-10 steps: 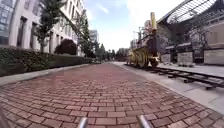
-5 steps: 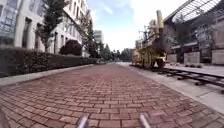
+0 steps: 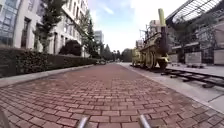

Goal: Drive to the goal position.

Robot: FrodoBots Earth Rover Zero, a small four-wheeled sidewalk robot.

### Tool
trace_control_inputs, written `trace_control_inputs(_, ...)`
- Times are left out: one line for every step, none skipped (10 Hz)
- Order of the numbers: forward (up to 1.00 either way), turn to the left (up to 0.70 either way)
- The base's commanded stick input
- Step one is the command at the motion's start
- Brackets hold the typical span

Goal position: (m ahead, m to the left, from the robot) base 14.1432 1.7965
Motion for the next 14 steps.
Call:
trace_control_inputs(0.7,0.0)
trace_control_inputs(0.7,0.0)
trace_control_inputs(0.7,0.0)
trace_control_inputs(0.7,0.0)
trace_control_inputs(0.7,0.03)
trace_control_inputs(0.7,0.14)
trace_control_inputs(0.7,0.14)
trace_control_inputs(0.7,0.14)
trace_control_inputs(0.7,0.0)
trace_control_inputs(0.7,0.0)
trace_control_inputs(0.7,0.0)
trace_control_inputs(0.7,0.0)
trace_control_inputs(0.7,0.0)
trace_control_inputs(0.7,0.0)
